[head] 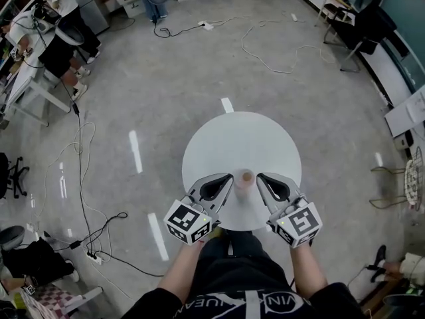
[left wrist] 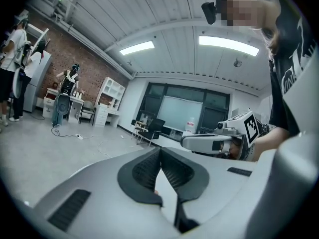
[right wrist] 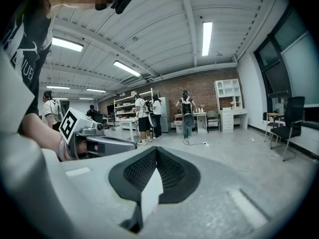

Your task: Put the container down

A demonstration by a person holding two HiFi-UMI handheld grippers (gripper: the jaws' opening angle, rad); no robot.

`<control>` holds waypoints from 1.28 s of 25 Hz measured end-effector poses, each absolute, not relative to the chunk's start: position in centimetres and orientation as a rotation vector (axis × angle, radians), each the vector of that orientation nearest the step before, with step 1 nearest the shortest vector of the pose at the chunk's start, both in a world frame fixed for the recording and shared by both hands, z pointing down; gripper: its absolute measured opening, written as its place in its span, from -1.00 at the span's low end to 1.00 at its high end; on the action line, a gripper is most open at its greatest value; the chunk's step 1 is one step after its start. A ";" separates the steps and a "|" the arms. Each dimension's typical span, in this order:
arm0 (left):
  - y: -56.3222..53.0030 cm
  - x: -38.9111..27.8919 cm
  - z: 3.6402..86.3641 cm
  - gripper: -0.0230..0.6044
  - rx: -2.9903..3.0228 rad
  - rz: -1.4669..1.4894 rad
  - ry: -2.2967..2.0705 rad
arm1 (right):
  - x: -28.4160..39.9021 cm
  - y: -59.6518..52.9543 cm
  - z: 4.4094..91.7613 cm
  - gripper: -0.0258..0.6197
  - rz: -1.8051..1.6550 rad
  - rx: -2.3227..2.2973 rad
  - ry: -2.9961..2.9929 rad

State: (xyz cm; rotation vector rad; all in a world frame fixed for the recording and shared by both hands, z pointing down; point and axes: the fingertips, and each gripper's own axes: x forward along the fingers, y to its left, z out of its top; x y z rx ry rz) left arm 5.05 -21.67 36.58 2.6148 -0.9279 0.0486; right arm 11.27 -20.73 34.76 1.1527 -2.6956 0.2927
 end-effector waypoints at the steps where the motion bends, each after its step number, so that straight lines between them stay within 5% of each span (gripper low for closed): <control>1: -21.7 5.2 36.3 -0.88 2.622 0.046 -0.922 | 11.3 -20.7 34.5 -0.90 0.288 1.154 -2.697; 32: -21.2 5.1 32.6 -0.88 2.693 0.012 -0.929 | 11.5 -20.2 31.3 -0.90 0.243 1.193 -2.721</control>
